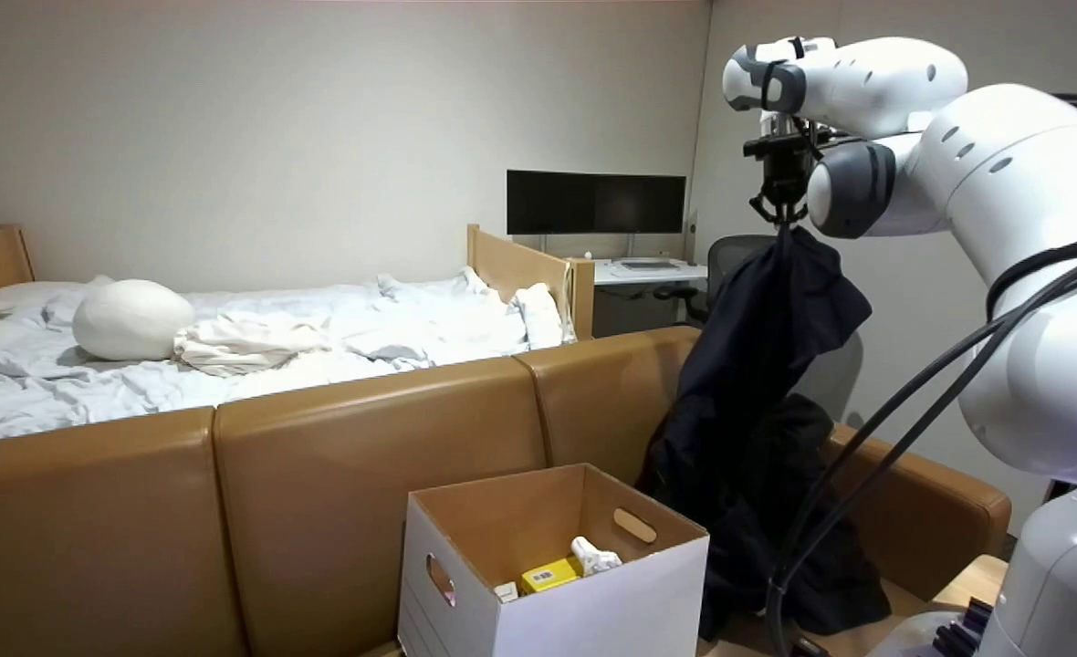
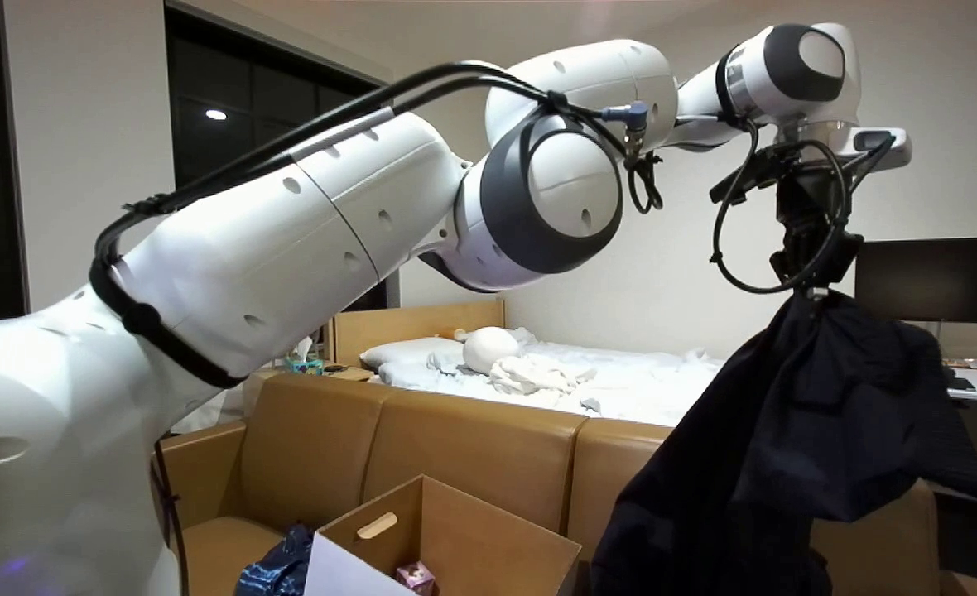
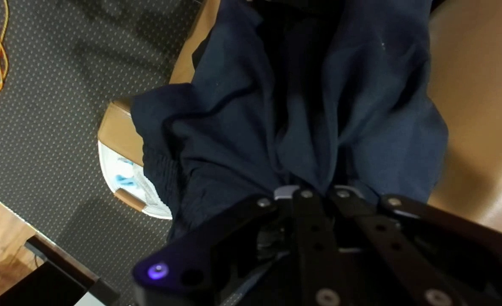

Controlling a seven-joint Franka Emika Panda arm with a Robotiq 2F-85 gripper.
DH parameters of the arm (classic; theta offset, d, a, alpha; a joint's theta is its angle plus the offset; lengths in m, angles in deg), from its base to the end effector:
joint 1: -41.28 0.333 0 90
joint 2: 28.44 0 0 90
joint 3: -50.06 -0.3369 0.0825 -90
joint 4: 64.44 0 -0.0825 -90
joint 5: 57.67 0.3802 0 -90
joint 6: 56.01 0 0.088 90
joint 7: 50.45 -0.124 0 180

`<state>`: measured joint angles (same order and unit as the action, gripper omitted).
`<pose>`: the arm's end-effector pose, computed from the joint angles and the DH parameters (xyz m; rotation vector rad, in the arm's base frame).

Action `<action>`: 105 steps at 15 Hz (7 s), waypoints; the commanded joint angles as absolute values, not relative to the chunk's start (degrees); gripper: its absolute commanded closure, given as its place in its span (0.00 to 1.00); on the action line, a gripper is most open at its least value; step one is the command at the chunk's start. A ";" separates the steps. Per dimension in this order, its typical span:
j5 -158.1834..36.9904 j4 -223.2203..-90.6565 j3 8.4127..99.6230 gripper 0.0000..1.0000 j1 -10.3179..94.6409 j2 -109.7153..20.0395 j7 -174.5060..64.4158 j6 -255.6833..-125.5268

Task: Pick up the black cloth and put it in the box

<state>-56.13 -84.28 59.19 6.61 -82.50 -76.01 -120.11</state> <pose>0.5750 -0.4475 0.5139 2.5610 -1.6527 -0.2707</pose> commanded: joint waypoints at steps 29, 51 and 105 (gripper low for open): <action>-53.35 -83.80 58.49 1.00 11.42 -48.37 -78.11 -112.97; -68.75 -84.11 57.44 1.00 46.63 -40.62 -109.27 -139.43; -72.27 -85.29 56.63 1.00 50.88 -62.47 -81.32 -116.60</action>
